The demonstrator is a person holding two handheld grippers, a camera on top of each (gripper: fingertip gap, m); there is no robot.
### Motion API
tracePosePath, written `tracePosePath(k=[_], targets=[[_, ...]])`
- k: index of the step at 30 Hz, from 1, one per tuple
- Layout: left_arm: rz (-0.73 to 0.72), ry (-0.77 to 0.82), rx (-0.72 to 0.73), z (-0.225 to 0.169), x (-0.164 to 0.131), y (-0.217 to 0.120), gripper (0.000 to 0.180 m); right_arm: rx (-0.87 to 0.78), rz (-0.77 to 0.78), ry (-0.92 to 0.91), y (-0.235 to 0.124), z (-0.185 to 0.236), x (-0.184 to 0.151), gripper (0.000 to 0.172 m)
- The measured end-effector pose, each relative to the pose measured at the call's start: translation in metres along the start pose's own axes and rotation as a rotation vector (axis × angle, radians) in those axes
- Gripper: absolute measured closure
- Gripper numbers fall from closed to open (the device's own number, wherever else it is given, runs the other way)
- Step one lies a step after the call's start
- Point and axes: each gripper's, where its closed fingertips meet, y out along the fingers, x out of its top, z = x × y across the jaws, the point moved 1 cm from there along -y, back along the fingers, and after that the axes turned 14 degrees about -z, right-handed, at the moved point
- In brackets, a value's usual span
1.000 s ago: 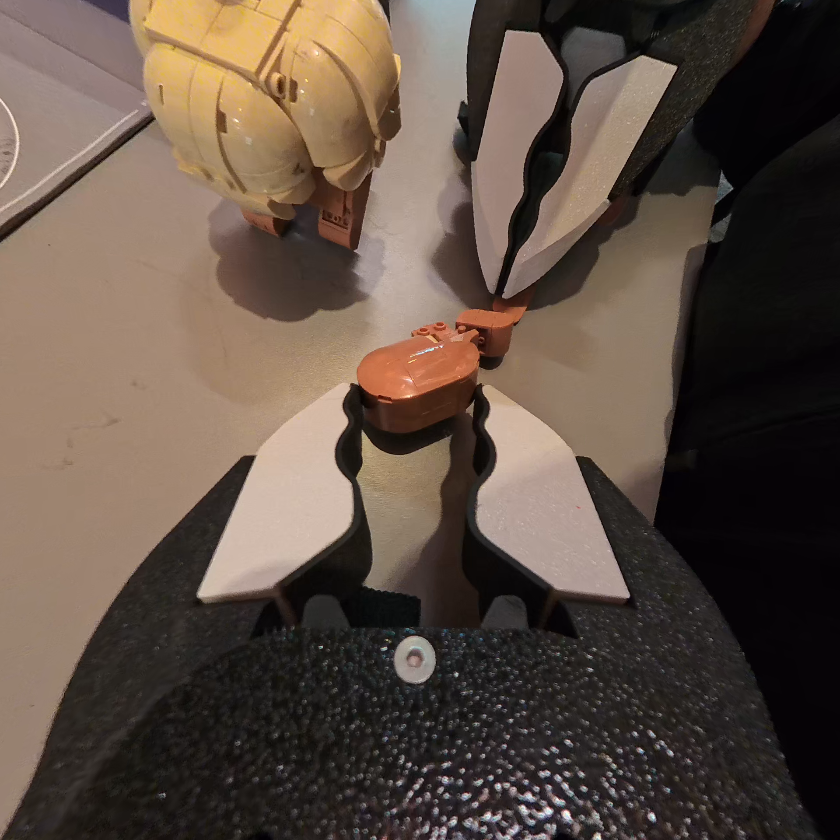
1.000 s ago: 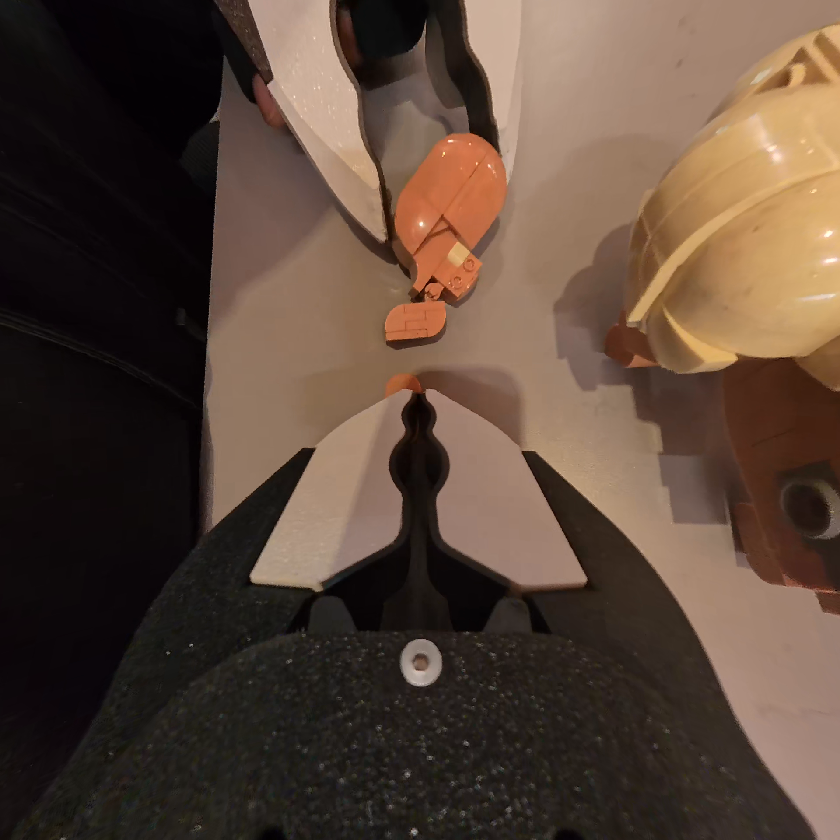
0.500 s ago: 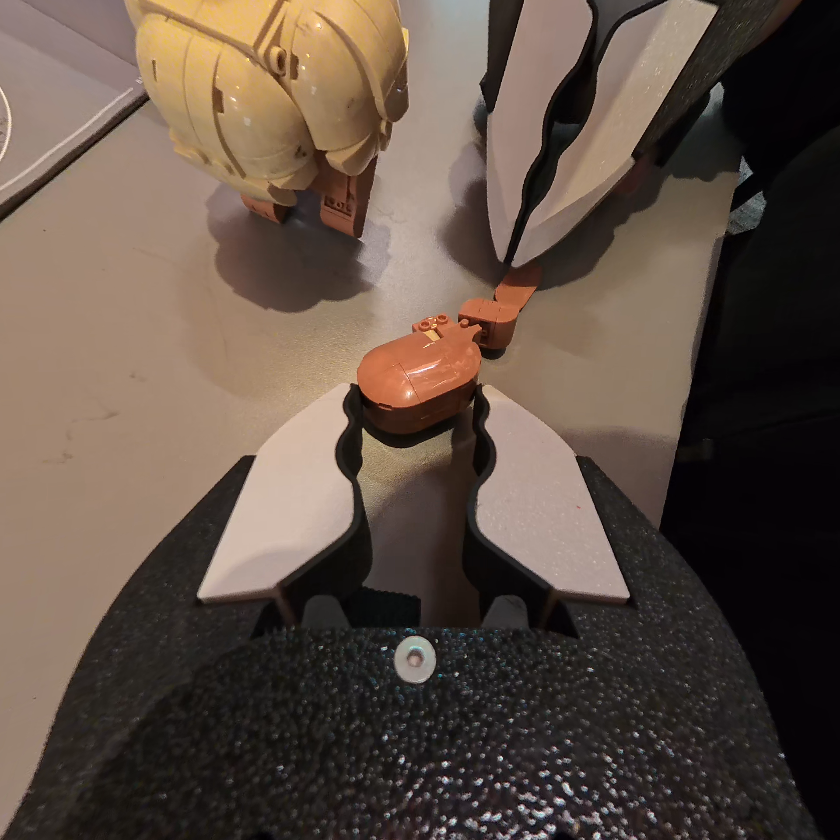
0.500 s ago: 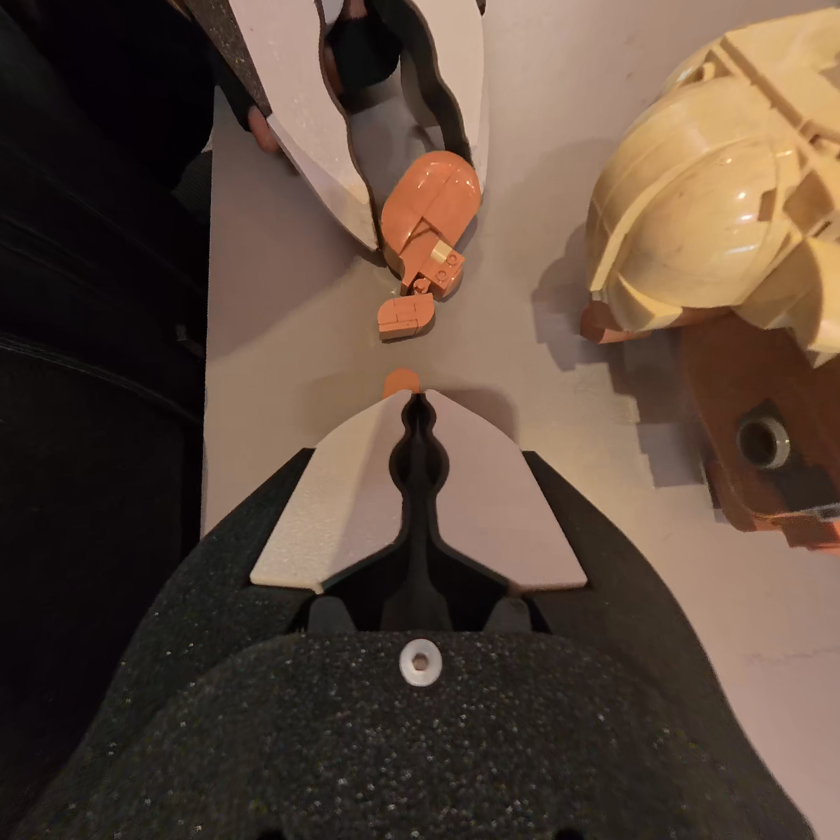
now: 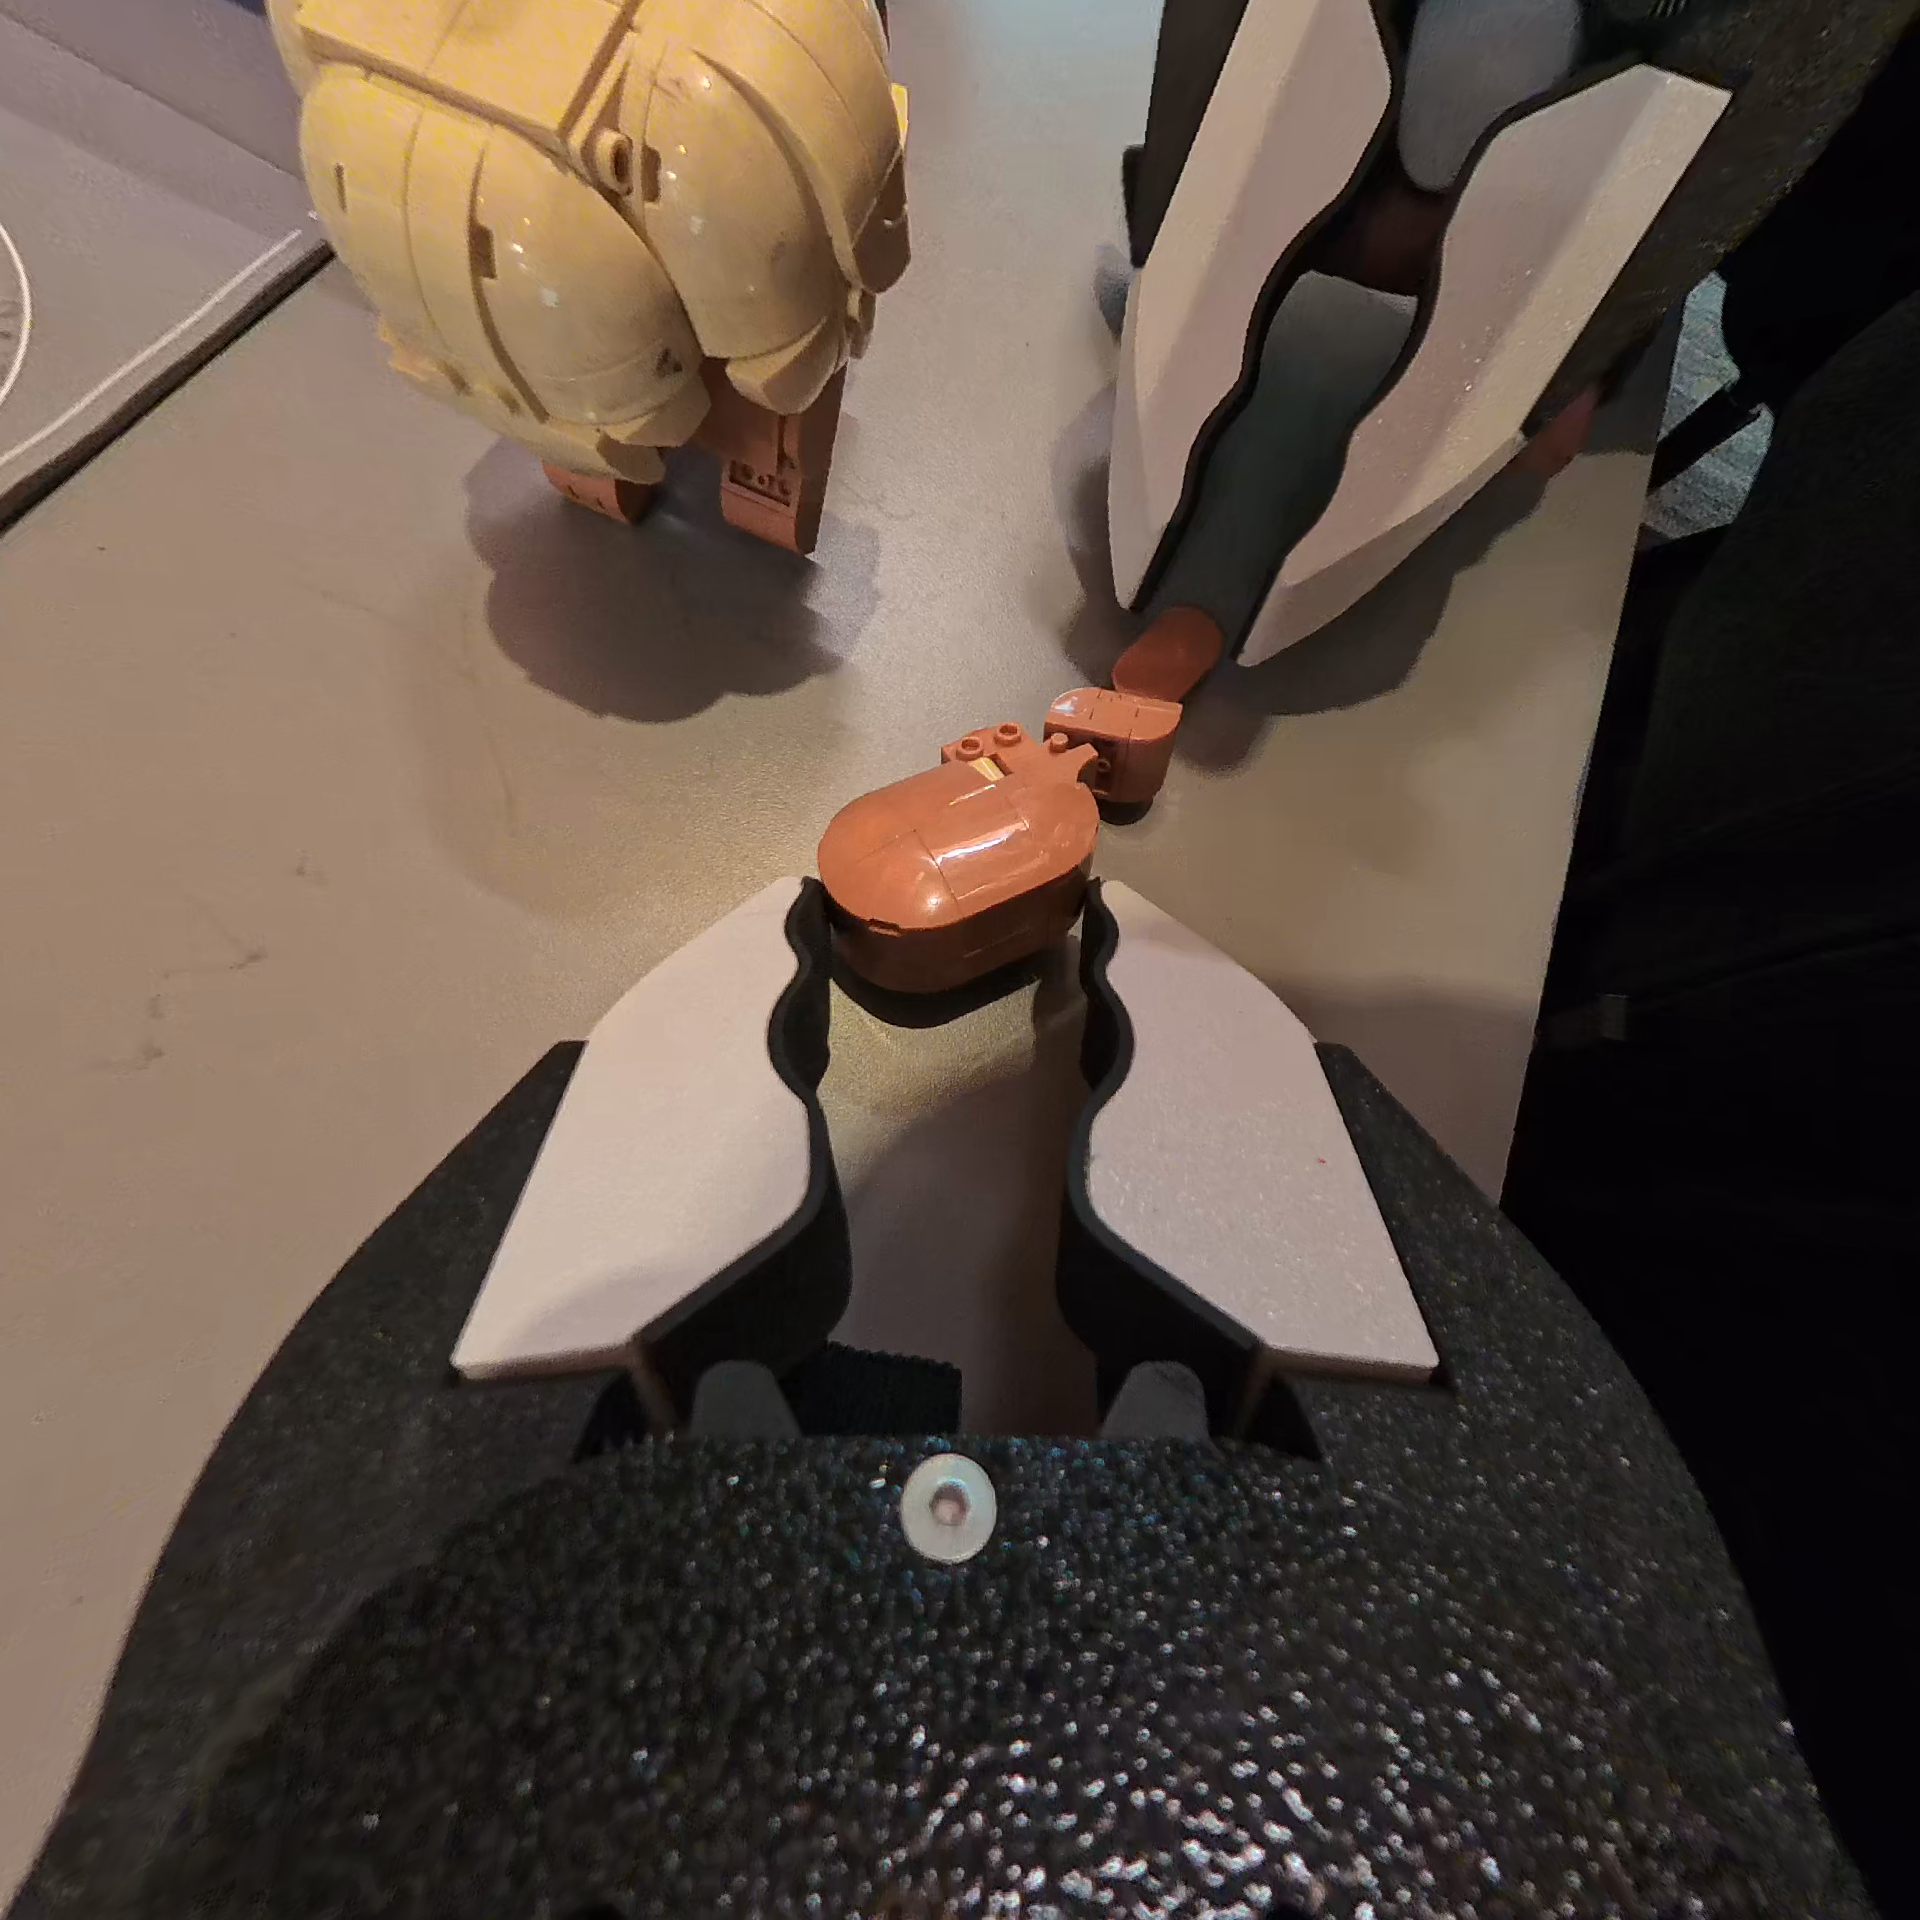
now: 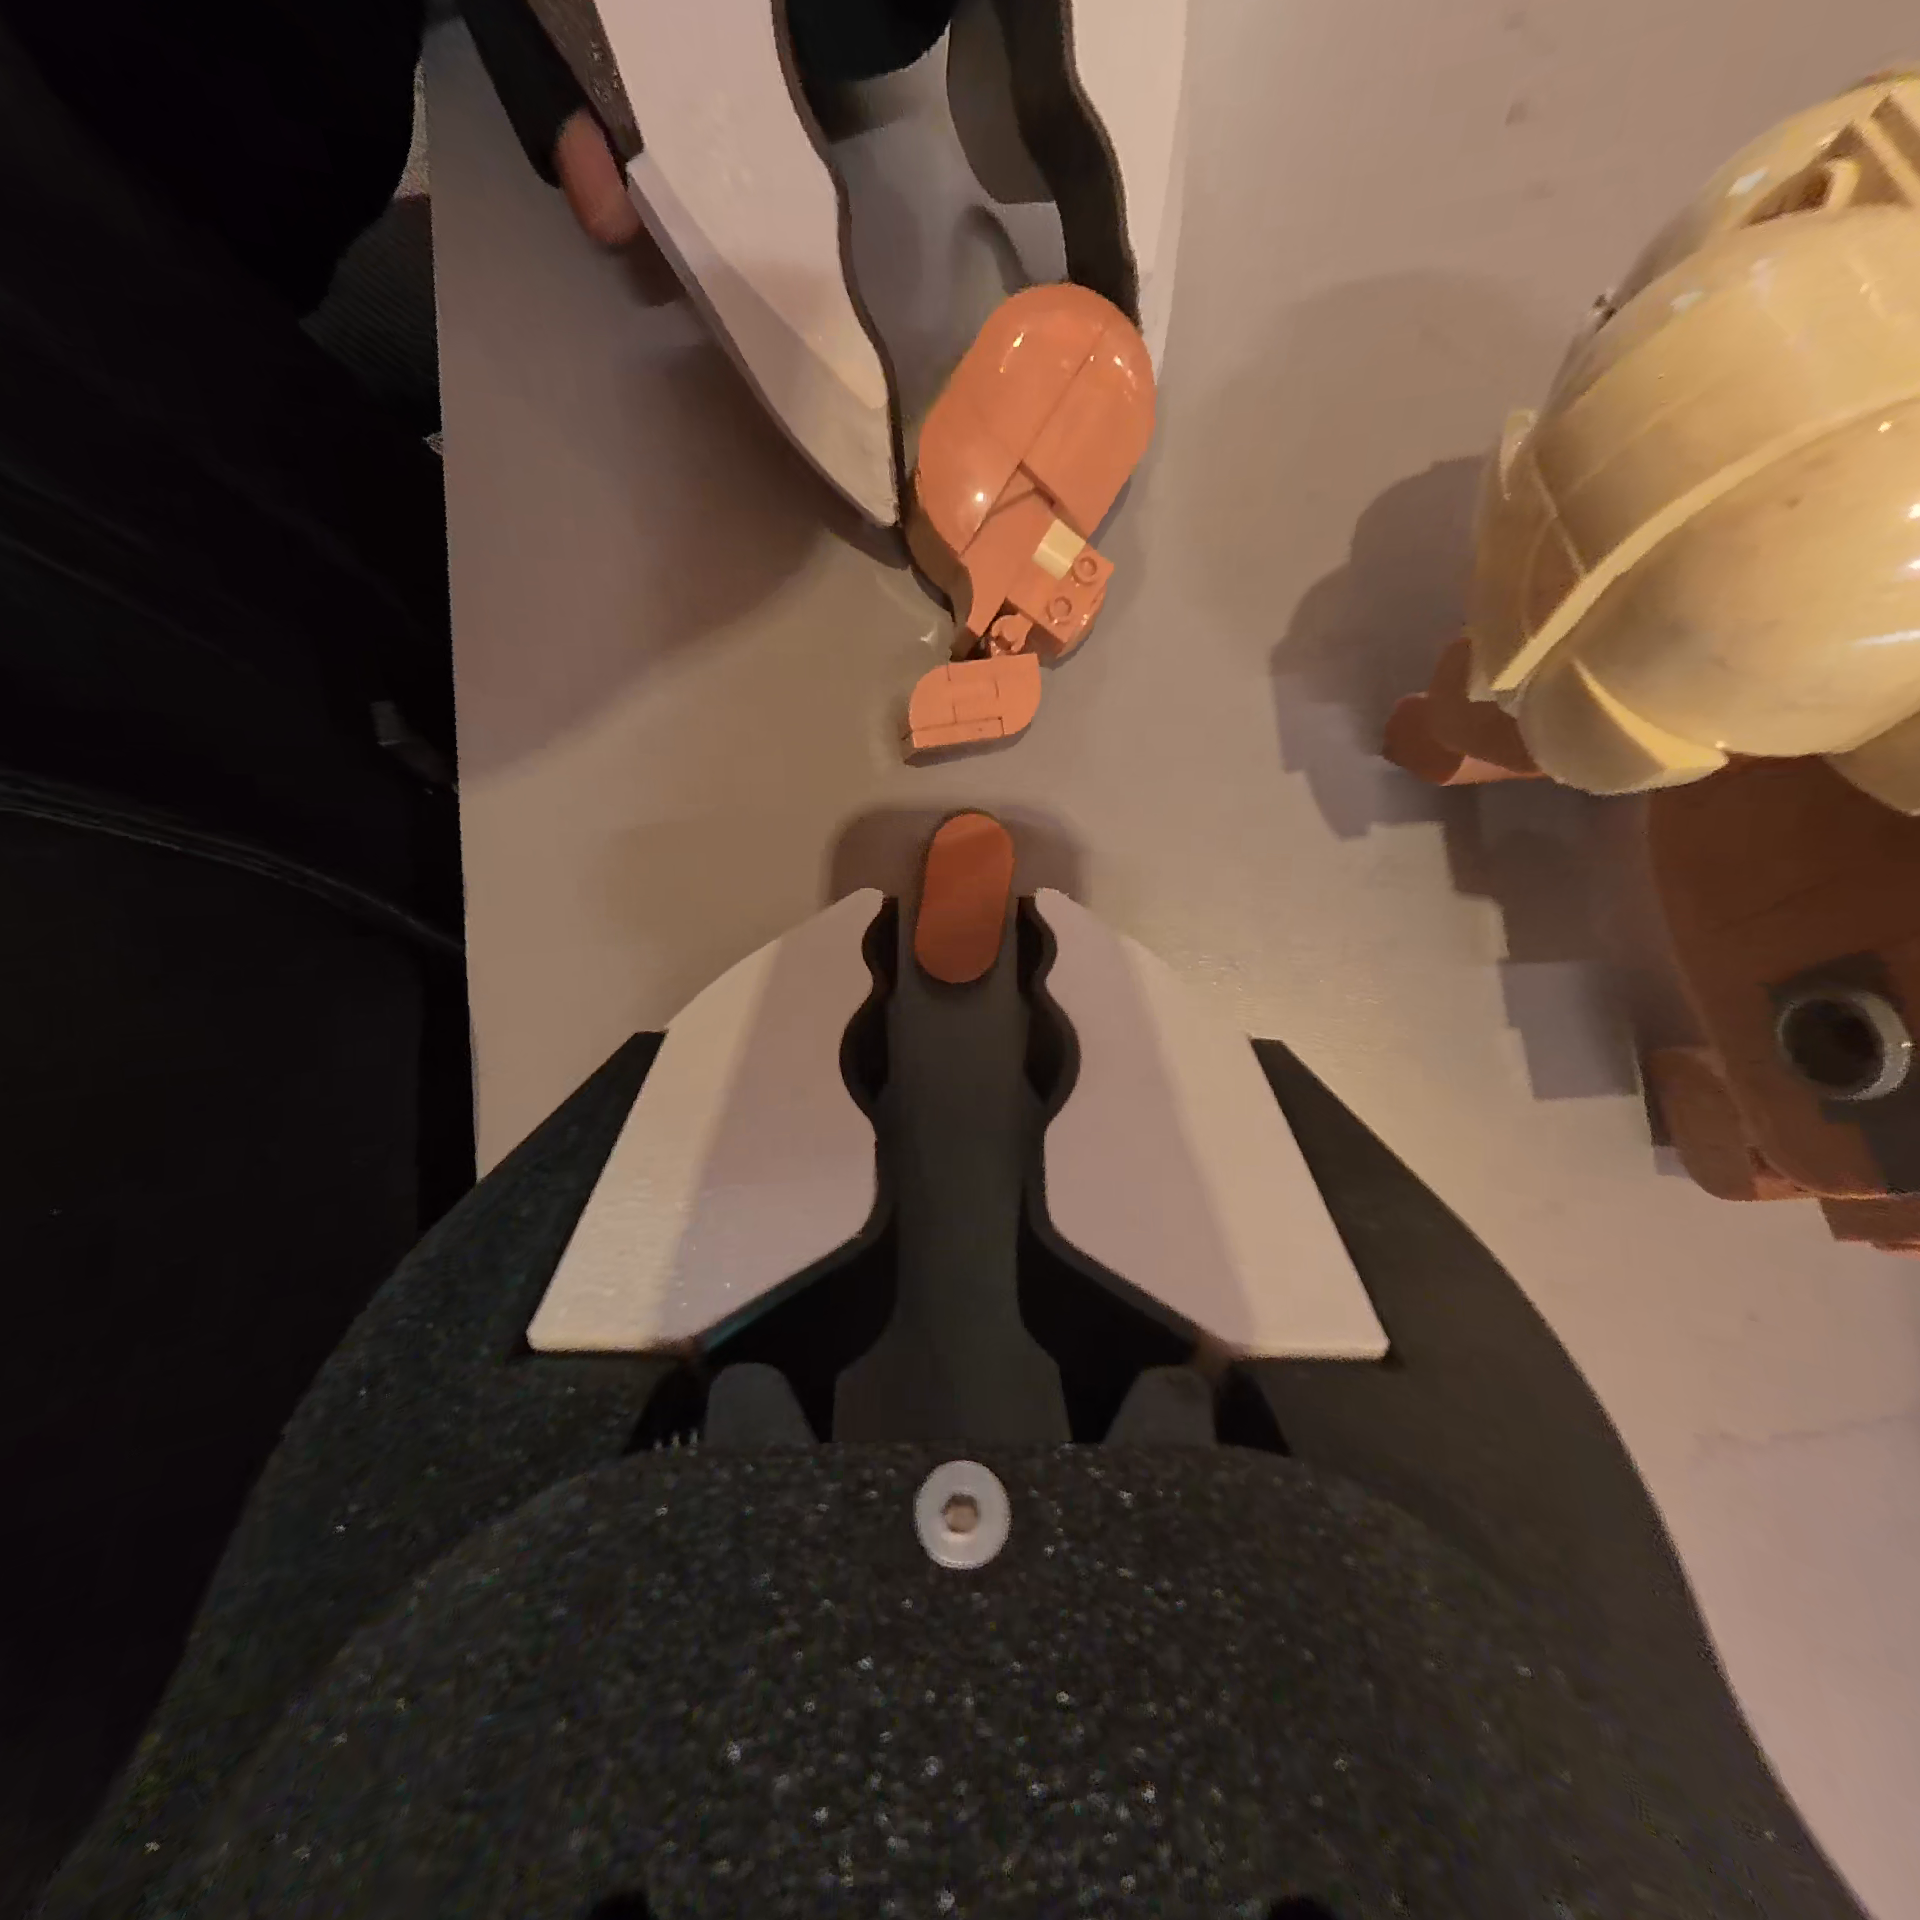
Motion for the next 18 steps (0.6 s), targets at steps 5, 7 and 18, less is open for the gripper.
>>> tracePosePath(k=[5, 7, 18], targets=[[-0.005, 0.013, 0.000, -0.001, 0.000, 0.000, 0.135, -0.072, 0.058, -0.025, 0.003, -0.003, -0.004, 0.152], [-0.002, 0.019, 0.001, -0.001, 0.000, 0.000, 0.135, -0.092, 0.071, -0.031, 0.005, -0.003, -0.003, 0.156], [0.012, 0.055, 0.020, -0.002, -0.002, 0.000, 0.135, -0.047, -0.076, 0.121, -0.002, -0.004, 0.022, 0.156]])
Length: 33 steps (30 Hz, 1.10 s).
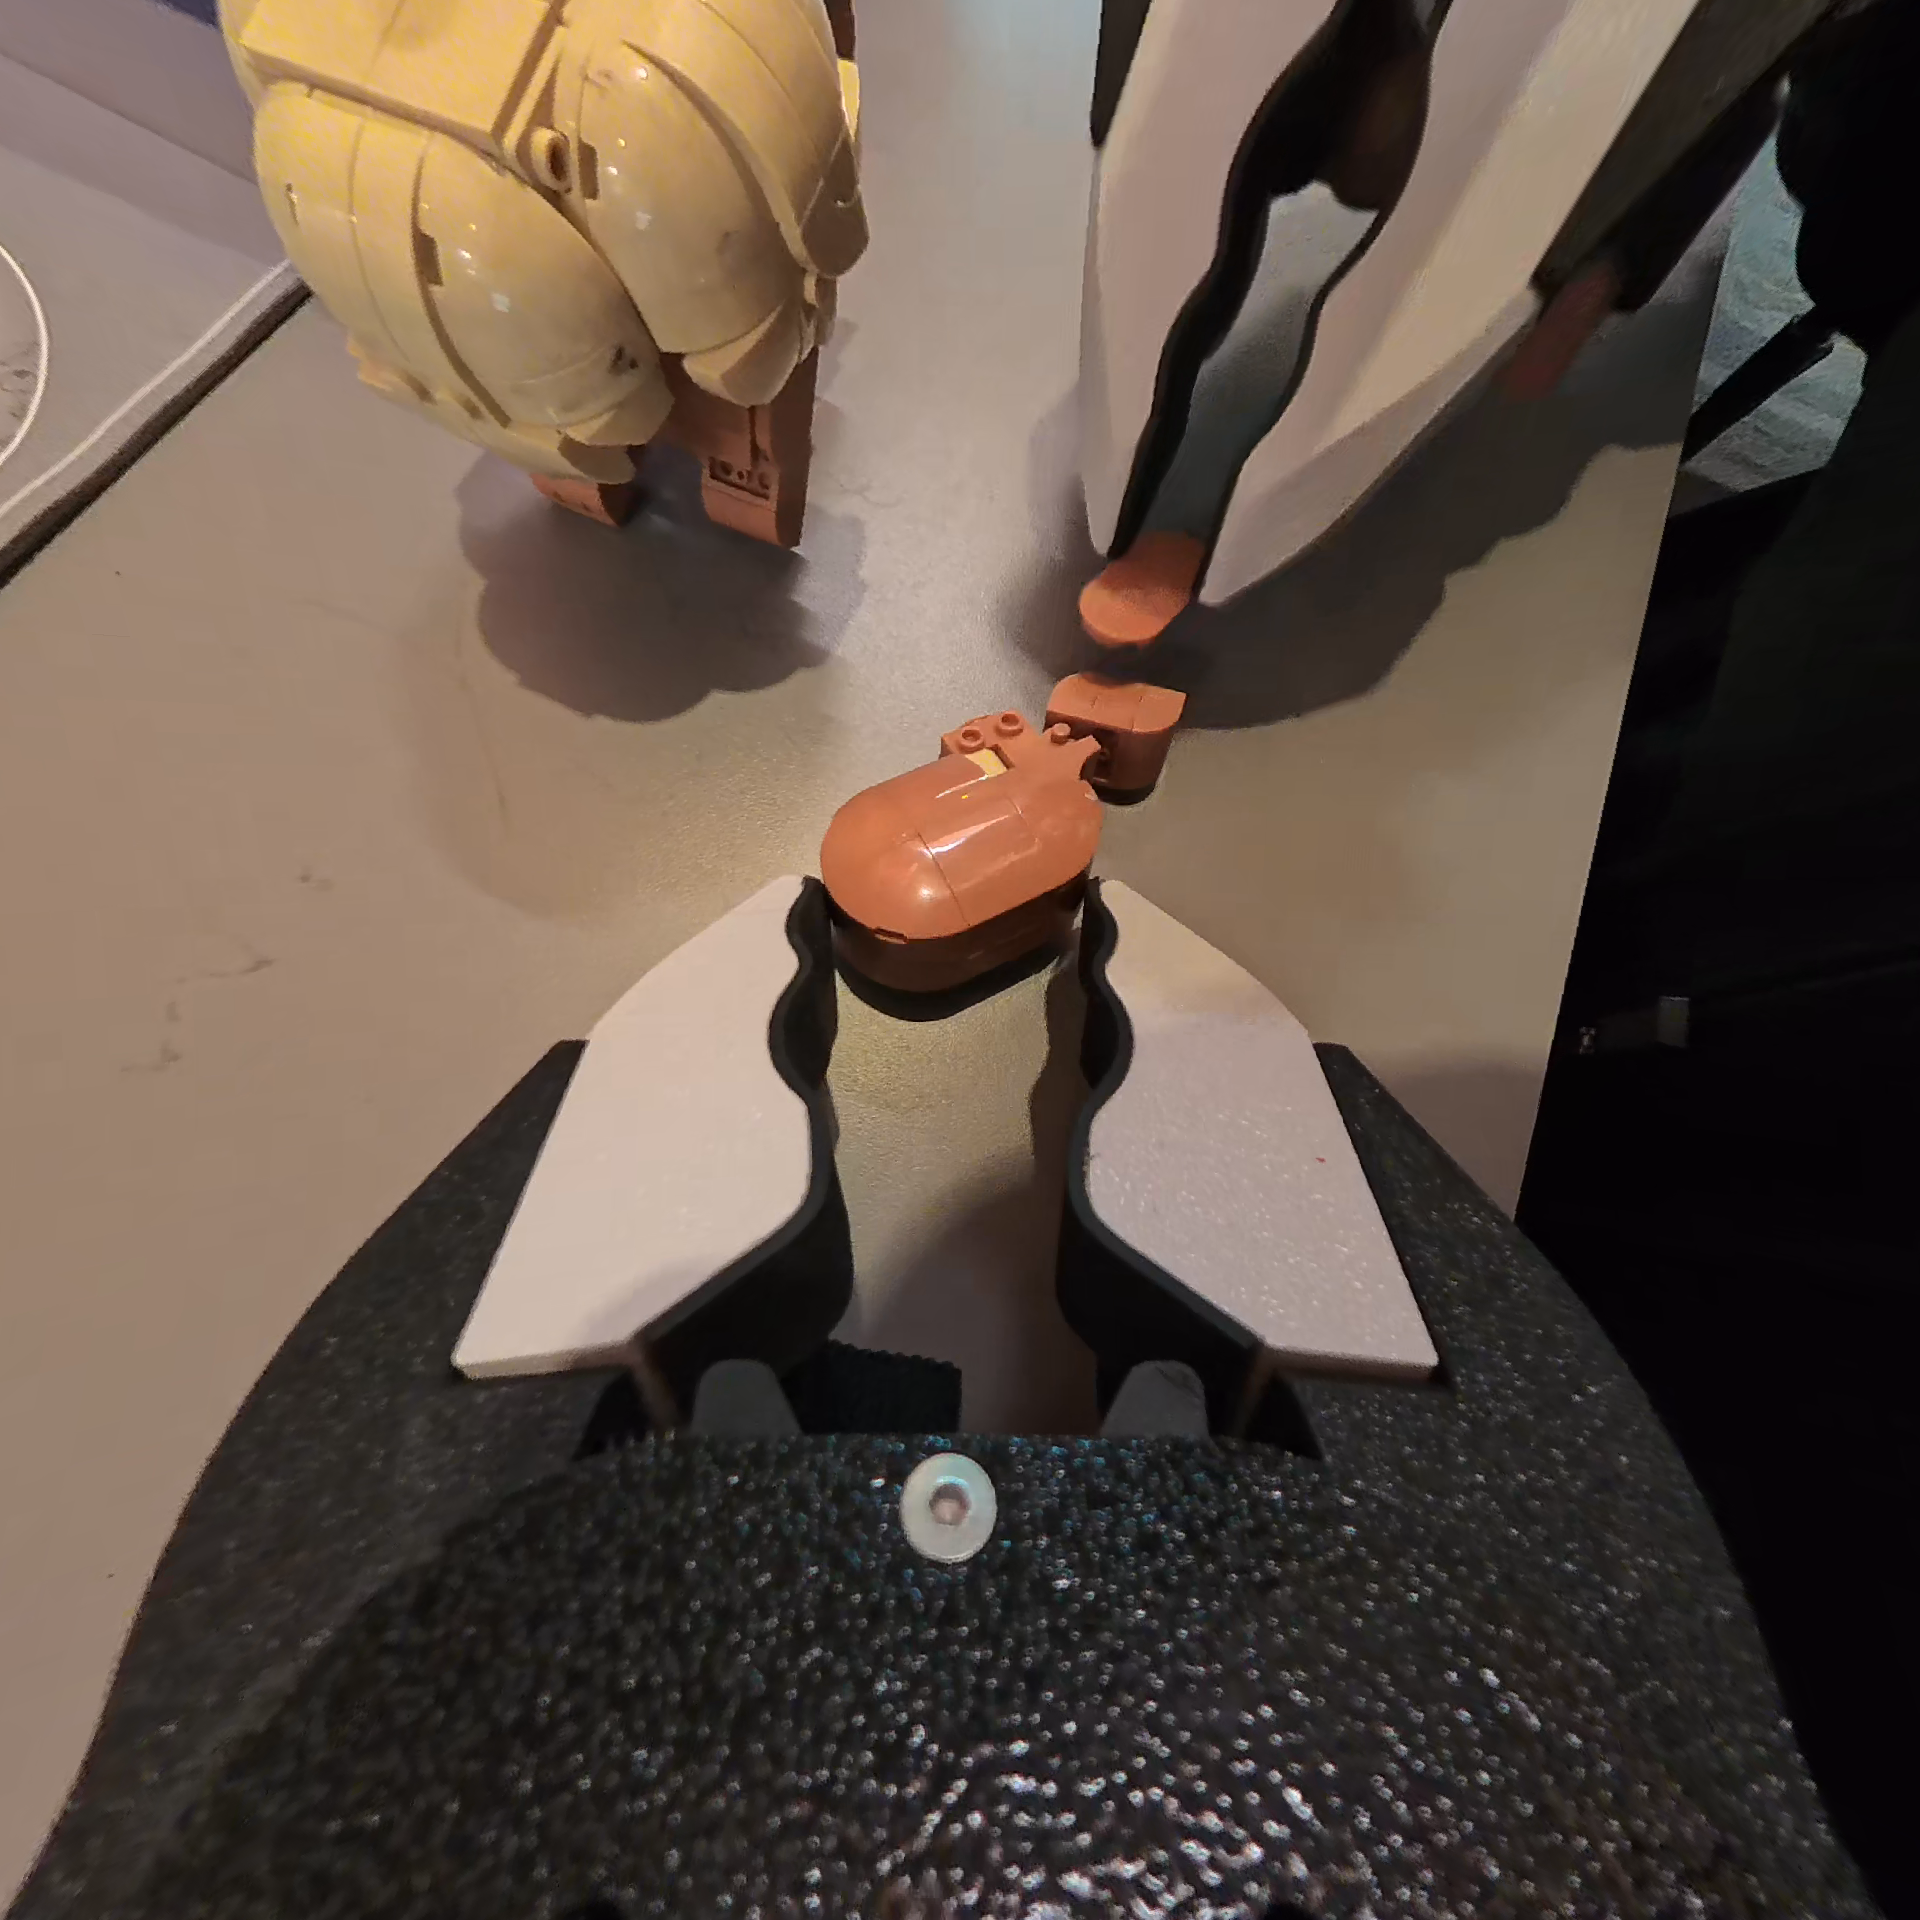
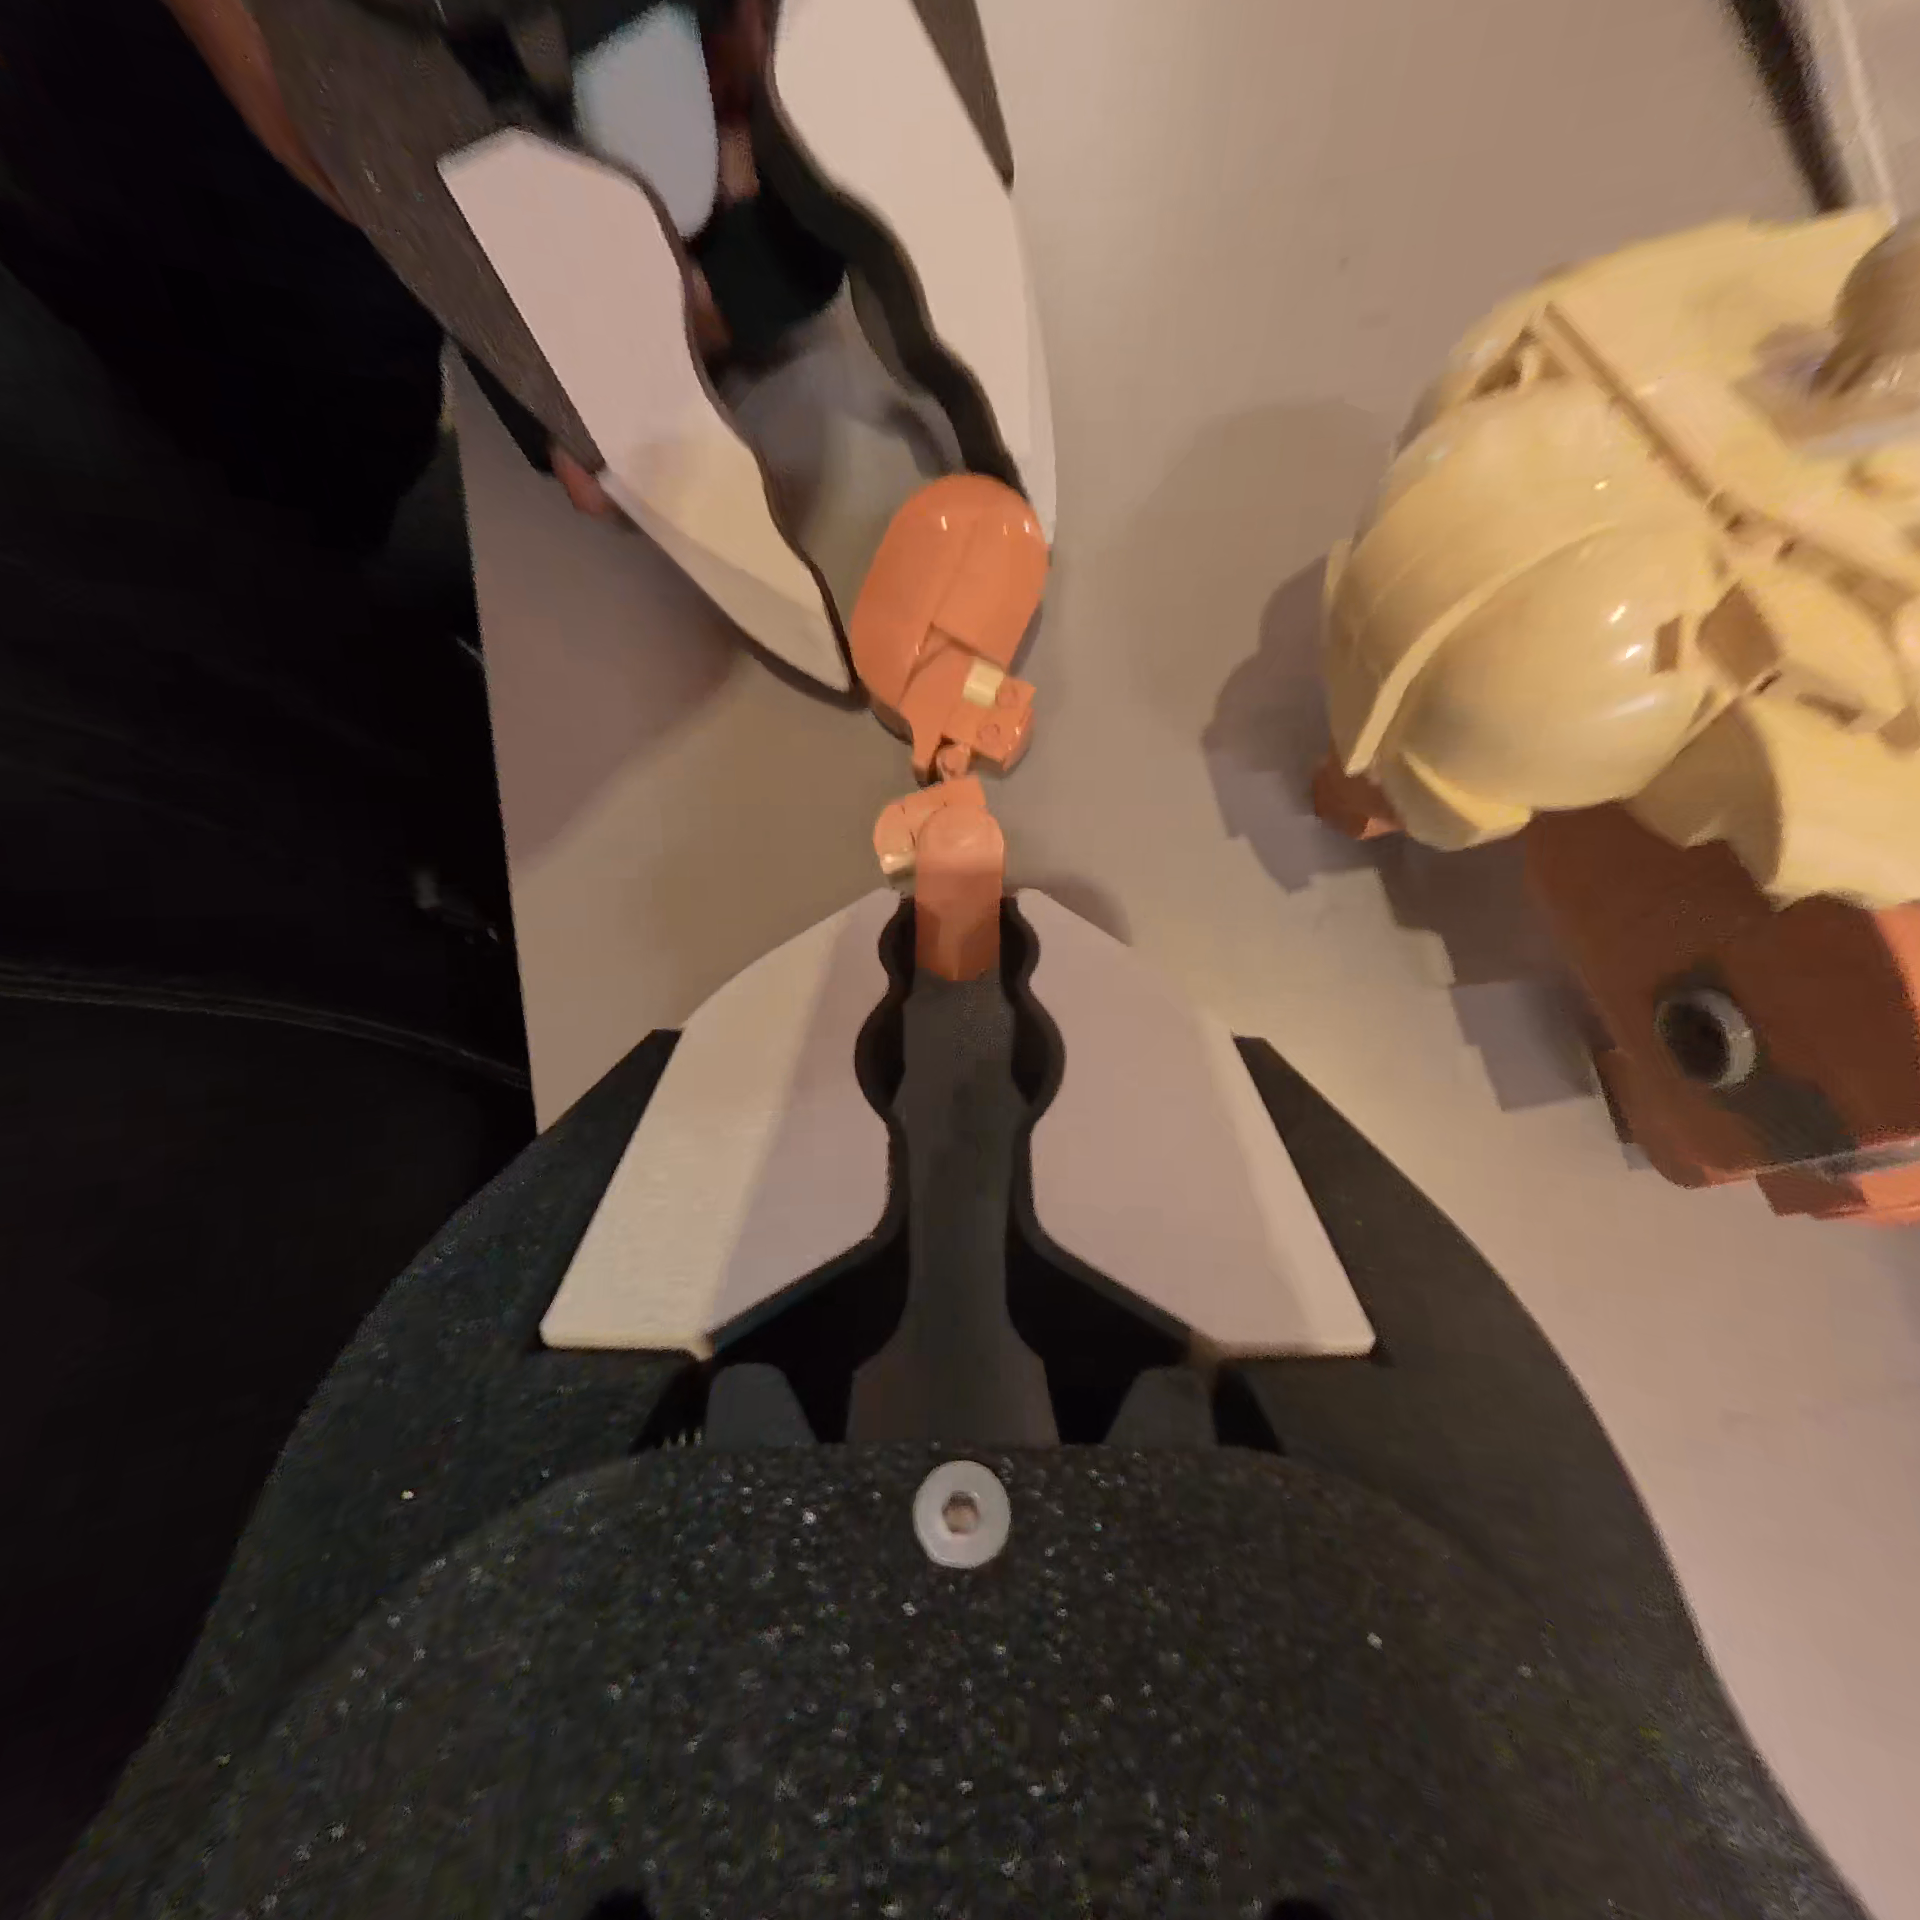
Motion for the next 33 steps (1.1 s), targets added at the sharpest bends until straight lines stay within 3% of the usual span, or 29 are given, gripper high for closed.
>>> tracePosePath(k=[8, 33], targets=[[0.004, 0.008, 0.000, -0.001, 0.000, 0.000, 0.135, 0.009, -0.034, 0.067, 0.019, 0.004, 0.020, 0.156], [0.000, 0.032, -0.010, -0.003, 0.000, -0.001, 0.135, -0.050, 0.038, 0.134, 0.031, 0.004, 0.010, 0.155]])
